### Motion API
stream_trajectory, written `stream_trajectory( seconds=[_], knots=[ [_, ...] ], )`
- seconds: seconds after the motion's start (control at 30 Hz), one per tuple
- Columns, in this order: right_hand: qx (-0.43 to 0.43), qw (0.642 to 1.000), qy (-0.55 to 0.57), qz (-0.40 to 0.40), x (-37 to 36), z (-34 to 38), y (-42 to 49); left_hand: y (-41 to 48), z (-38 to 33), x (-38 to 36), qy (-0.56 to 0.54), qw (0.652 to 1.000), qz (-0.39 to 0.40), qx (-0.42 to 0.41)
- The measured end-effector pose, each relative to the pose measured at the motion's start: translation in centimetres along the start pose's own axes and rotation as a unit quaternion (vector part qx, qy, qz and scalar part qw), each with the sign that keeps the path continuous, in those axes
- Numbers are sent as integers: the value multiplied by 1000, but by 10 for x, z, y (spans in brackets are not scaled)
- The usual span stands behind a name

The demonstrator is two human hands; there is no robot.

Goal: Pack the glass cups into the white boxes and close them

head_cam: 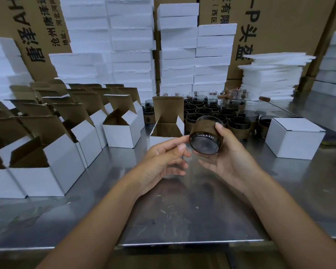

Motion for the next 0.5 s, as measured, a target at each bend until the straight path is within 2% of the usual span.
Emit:
stream_trajectory(
  seconds=[0.1, 0.17, 0.2, 0.23, 0.27, 0.33, 0.4, 0.5],
  knots=[
    [20, 1000, -3, 17, 0, 0, -1, 0, 0, 0, 0, 1000, 13, -3],
    [38, 999, 5, 11, 0, 0, -2, 1, 0, 0, 17, 998, -36, -38],
    [47, 999, 10, 2, 0, 0, -2, 2, -1, 1, 42, 992, -91, -79],
    [59, 998, 13, -10, 1, 0, -1, 2, -1, 3, 88, 973, -164, -136],
    [72, 997, 17, -25, 0, 0, -1, 2, -1, 6, 152, 937, -244, -200],
    [104, 992, 36, -53, -1, 2, -1, 2, -1, 10, 275, 845, -355, -290],
    [137, 986, 58, -79, -2, 3, 0, 1, 0, 11, 374, 783, -390, -308],
    [174, 978, 56, -96, -1, 4, -1, 4, 6, 14, 470, 747, -381, -277]
  ],
)
Point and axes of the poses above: each hand's wrist, its own y-axis towards the middle knuckle, its own x-axis out of the back of the hand, z = x × y, the point moved 1 cm from there along y, towards the middle knuckle, and after that the axes turned 7 degrees about -z, right-handed, at the moved point
